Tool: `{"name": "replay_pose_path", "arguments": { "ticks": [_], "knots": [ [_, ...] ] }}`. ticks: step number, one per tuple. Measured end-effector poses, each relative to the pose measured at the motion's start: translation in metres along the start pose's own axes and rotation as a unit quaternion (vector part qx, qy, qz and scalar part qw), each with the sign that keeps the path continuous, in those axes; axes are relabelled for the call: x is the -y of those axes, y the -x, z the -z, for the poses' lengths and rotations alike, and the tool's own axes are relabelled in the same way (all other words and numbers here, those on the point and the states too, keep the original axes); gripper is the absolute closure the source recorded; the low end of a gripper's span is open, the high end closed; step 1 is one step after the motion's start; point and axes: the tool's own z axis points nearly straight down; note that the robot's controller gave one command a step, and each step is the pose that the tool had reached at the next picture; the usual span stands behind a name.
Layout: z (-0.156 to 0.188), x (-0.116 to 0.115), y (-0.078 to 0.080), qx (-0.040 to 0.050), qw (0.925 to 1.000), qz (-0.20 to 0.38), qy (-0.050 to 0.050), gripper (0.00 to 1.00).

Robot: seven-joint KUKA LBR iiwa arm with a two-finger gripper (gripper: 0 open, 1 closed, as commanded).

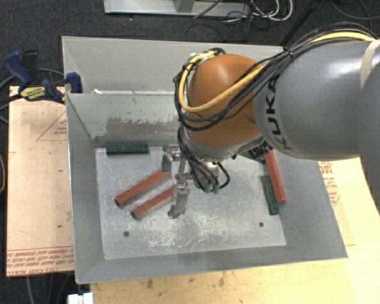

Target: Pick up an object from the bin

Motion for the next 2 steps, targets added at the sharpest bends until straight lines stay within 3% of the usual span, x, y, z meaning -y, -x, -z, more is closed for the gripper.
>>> {"name": "replay_pose_path", "arguments": {
  "ticks": [1, 2],
  "knots": [
    [-0.1343, 0.0082, 0.0345, 0.0047, 0.9972, 0.075, 0.001, 0.00],
    [-0.1292, 0.0075, 0.0360, 0.0061, 0.9972, 0.075, 0.001, 1.00]
  ]
}}
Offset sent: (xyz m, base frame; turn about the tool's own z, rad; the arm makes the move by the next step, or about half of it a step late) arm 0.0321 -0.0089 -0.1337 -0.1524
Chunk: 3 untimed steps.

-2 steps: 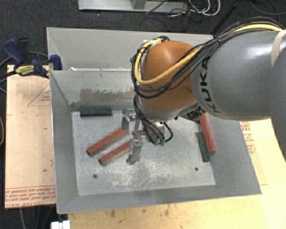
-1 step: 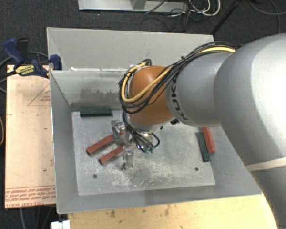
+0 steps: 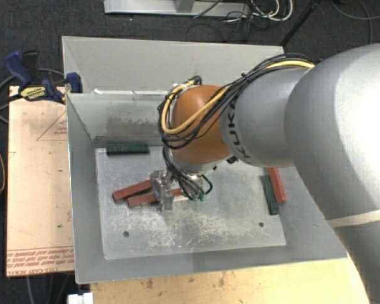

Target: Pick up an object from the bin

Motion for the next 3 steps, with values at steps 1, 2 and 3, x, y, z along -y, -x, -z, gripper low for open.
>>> {"name": "replay_pose_path", "arguments": {
  "ticks": [1, 2, 3],
  "knots": [
    [0.130, -0.032, 0.071, -0.0004, 0.9869, 0.161, 0.000, 1.00],
    [0.126, -0.031, 0.069, -0.0043, 0.9870, 0.161, 0.000, 0.00],
    [-0.010, -0.007, 0.035, -0.0097, 0.9793, 0.202, 0.001, 0.00]
  ]
}}
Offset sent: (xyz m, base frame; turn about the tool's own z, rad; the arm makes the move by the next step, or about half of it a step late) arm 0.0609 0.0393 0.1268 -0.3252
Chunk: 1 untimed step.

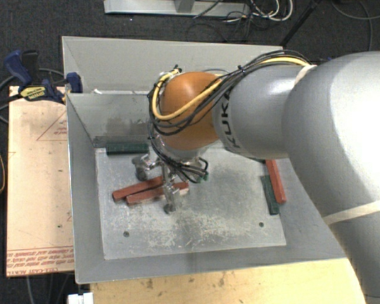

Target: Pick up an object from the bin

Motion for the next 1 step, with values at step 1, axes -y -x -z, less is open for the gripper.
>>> {"name": "replay_pose_path", "arguments": {
  "ticks": [1],
  "knots": [
    [0.0053, 0.0006, 0.0028, 0.0040, 1.0000, 0.000, -0.001, 1.00]
  ]
}}
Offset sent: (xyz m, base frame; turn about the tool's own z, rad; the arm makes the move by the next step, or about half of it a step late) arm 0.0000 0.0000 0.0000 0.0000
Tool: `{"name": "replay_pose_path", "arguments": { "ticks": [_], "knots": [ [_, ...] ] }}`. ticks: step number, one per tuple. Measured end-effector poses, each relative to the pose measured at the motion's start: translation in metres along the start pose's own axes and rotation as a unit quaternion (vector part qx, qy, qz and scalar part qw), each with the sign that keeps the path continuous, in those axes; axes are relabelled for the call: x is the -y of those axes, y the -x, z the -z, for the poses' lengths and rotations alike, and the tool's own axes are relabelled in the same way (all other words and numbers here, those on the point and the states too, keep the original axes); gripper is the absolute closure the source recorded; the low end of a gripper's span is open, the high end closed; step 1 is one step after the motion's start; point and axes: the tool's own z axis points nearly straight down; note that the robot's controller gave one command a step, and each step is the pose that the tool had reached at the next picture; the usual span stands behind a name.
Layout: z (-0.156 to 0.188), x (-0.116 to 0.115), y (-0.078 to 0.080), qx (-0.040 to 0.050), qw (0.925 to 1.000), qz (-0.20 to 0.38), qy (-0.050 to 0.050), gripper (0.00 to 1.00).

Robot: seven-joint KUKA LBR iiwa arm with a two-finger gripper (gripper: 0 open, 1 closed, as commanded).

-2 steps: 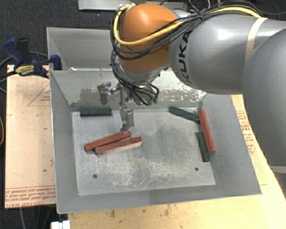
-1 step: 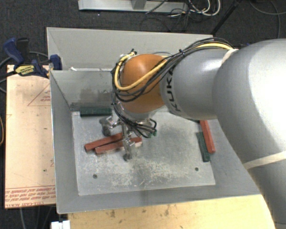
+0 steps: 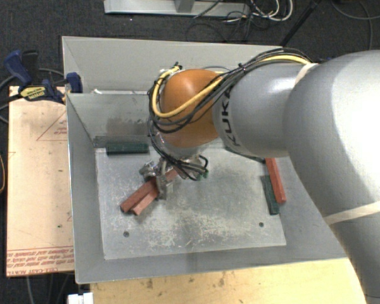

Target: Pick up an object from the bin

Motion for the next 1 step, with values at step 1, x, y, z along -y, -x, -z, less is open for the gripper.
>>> {"name": "replay_pose_path", "arguments": {
  "ticks": [1],
  "knots": [
    [0.1415, -0.0159, 0.0359, 0.0039, 0.9886, 0.151, -0.002, 1.00]
  ]
}}
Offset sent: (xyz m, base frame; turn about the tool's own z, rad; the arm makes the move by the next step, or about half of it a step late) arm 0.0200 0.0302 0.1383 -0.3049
